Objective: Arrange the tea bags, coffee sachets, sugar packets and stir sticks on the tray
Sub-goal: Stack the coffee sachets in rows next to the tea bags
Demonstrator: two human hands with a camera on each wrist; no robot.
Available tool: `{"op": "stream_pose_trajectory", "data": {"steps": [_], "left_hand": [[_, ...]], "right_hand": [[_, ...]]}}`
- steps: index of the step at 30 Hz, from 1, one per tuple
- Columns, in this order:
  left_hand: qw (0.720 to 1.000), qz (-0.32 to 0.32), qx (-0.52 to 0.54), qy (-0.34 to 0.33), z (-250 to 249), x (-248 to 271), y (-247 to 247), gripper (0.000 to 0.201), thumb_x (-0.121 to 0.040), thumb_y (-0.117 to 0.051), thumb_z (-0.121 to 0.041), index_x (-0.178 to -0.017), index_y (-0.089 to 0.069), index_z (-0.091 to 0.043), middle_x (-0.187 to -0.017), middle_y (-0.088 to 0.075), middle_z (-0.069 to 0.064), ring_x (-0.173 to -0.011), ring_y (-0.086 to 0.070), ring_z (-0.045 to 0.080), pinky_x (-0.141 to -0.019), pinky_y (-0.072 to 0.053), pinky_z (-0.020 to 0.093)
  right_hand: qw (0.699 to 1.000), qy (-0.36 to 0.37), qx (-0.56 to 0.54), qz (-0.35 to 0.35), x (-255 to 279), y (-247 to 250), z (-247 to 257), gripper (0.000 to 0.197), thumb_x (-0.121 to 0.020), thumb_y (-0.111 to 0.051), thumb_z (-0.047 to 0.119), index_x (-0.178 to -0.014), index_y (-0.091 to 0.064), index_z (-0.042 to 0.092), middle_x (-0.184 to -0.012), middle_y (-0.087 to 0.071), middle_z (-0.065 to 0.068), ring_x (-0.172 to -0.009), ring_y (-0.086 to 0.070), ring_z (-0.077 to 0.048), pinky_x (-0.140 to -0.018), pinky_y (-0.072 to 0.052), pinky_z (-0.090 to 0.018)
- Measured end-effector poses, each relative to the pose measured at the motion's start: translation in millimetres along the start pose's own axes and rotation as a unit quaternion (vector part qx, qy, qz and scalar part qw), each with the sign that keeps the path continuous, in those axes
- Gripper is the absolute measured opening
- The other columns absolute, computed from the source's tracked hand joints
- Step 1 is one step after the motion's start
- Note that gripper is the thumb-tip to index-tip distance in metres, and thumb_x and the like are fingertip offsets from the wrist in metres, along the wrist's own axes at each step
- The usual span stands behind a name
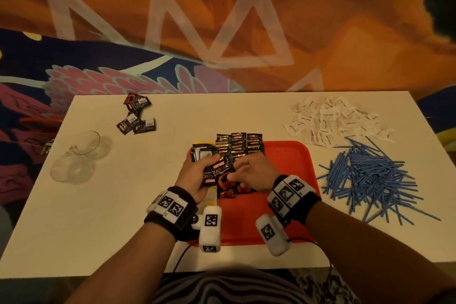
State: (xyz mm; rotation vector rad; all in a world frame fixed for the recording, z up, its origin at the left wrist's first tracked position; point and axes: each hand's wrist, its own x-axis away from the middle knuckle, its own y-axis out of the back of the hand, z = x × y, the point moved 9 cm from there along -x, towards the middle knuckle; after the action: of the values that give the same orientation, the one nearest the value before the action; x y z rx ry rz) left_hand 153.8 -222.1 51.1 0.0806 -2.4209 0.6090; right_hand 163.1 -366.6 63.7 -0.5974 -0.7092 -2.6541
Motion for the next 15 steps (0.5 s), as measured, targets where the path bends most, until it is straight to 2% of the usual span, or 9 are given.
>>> {"op": "stream_pose_trajectory", "data": {"steps": [2,3,5,7,9,11,13,15], "left_hand": [[0.999,-0.024,-0.001,0.029,9.7,-0.8,7.9,0.033,-0.089,-0.062,0.002,-0.121,-0.06,0.002,-0.098,-0.072,0.021,-0.08,-0.073,0.032,-0.058,-0.058,0.036],[0.999,-0.036,-0.001,0.038,15.0,-1.9,12.7,0.03,-0.089,-0.063,0.001,-0.119,-0.061,0.0,-0.095,-0.073,0.019,-0.076,-0.073,0.03,-0.055,-0.057,0.034],[0.997,-0.066,-0.005,0.035,24.4,-5.5,26.1,0.03,-0.087,-0.069,-0.005,-0.117,-0.065,-0.004,-0.099,-0.074,0.018,-0.08,-0.074,0.031,-0.057,-0.057,0.036],[0.995,-0.095,-0.01,0.022,29.4,-8.0,38.6,0.025,-0.088,-0.071,-0.013,-0.112,-0.067,-0.007,-0.098,-0.074,0.016,-0.082,-0.073,0.031,-0.061,-0.057,0.036],[0.994,-0.1,0.024,0.039,34.9,-8.3,45.2,0.011,-0.094,-0.064,-0.011,-0.101,-0.064,-0.002,-0.083,-0.069,0.015,-0.066,-0.067,0.027,-0.057,-0.056,0.033],[0.991,-0.098,0.063,0.069,42.1,-8.1,52.4,0.008,-0.097,-0.057,-0.007,-0.096,-0.059,0.0,-0.074,-0.061,0.013,-0.057,-0.06,0.022,-0.053,-0.055,0.031],[0.989,-0.105,0.069,0.079,46.9,-9.0,63.9,0.008,-0.096,-0.057,-0.007,-0.097,-0.06,0.001,-0.073,-0.061,0.012,-0.058,-0.059,0.022,-0.053,-0.056,0.031],[0.99,-0.105,0.058,0.077,50.2,-8.2,72.1,0.009,-0.095,-0.057,-0.008,-0.094,-0.059,0.0,-0.075,-0.059,0.012,-0.062,-0.058,0.023,-0.056,-0.055,0.032]], "right_hand": [[1.0,-0.011,0.006,-0.005,-1.1,-2.0,-7.3,0.018,-0.08,-0.079,0.022,-0.093,-0.069,0.018,-0.079,-0.073,-0.002,-0.057,-0.065,-0.004,-0.053,-0.047,-0.012],[1.0,-0.016,0.014,-0.008,-2.1,-3.5,-11.3,0.019,-0.08,-0.079,0.021,-0.096,-0.071,0.016,-0.077,-0.072,0.002,-0.058,-0.065,-0.003,-0.051,-0.045,-0.01],[0.999,-0.028,0.035,-0.019,-3.6,-6.1,-21.9,0.021,-0.08,-0.079,0.022,-0.1,-0.073,0.016,-0.077,-0.067,0.009,-0.062,-0.061,0.003,-0.05,-0.041,-0.006],[0.997,-0.035,0.059,-0.035,-6.0,-6.1,-34.8,0.023,-0.081,-0.078,0.025,-0.102,-0.074,0.017,-0.086,-0.068,0.009,-0.068,-0.056,0.007,-0.055,-0.038,-0.006],[0.995,-0.057,0.062,-0.059,-9.0,-1.7,-57.1,0.026,-0.082,-0.076,0.029,-0.105,-0.073,0.018,-0.097,-0.07,0.005,-0.074,-0.055,0.003,-0.058,-0.035,-0.007],[0.99,-0.107,0.05,-0.075,-10.2,2.5,-87.7,0.029,-0.086,-0.072,0.03,-0.112,-0.07,0.018,-0.107,-0.068,0.004,-0.087,-0.056,-0.003,-0.062,-0.035,-0.008],[0.984,-0.148,0.063,-0.076,-10.1,3.9,-116.0,0.033,-0.089,-0.068,0.03,-0.119,-0.066,0.016,-0.117,-0.066,0.001,-0.098,-0.056,-0.007,-0.067,-0.036,-0.009],[0.979,-0.171,0.082,-0.08,-10.6,3.7,-136.6,0.031,-0.09,-0.067,0.029,-0.118,-0.066,0.016,-0.119,-0.066,0.0,-0.1,-0.058,-0.009,-0.072,-0.039,-0.011]]}}
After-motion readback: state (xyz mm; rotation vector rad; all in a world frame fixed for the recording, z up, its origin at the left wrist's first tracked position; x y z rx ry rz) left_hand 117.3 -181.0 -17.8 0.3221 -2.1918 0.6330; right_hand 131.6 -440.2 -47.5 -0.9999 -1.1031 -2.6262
